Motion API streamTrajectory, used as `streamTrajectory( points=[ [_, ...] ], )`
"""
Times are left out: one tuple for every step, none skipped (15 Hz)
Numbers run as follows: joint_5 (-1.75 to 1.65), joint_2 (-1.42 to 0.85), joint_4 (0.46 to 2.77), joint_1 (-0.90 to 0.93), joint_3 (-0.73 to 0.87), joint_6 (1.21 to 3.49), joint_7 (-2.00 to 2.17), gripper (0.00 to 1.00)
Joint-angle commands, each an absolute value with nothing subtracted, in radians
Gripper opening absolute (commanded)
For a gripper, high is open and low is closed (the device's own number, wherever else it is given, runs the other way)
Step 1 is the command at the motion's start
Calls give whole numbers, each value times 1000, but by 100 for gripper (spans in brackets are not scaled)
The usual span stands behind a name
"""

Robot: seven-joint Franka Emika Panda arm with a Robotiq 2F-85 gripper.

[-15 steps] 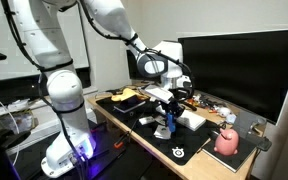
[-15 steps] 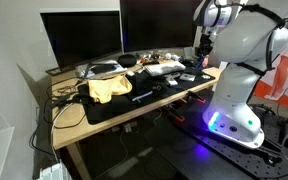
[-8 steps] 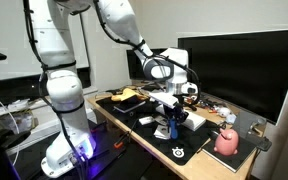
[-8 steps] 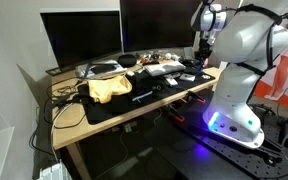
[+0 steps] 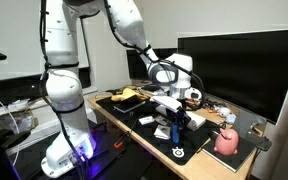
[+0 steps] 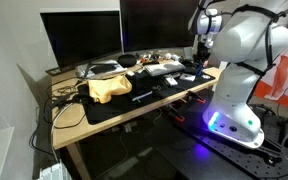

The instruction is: Pick up and then put down the blue object

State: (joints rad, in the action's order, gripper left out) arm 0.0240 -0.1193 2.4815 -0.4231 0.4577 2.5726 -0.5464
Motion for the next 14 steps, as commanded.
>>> streamTrajectory(
  points=[
    [54, -148, 2456, -459, 422, 2573, -577, 9],
    [52, -152, 2453, -463, 418, 2574, -576, 9],
    [51, -156, 2452, -467, 413, 2575, -575, 9],
    [51, -160, 2450, -470, 408, 2576, -575, 9],
    [49, -161, 2449, -474, 405, 2574, -574, 9],
    [48, -163, 2448, -476, 402, 2574, -573, 9],
    [47, -165, 2446, -477, 400, 2574, -572, 9],
    [44, -168, 2445, -477, 399, 2573, -570, 9],
    [46, -170, 2443, -479, 398, 2573, -572, 9],
    [49, -174, 2440, -482, 396, 2573, -575, 9],
    [52, -177, 2437, -485, 393, 2571, -578, 9],
    [55, -180, 2435, -489, 390, 2570, -580, 9],
    [59, -183, 2433, -493, 387, 2568, -585, 9],
    [61, -185, 2431, -496, 384, 2567, -586, 9]
  ],
)
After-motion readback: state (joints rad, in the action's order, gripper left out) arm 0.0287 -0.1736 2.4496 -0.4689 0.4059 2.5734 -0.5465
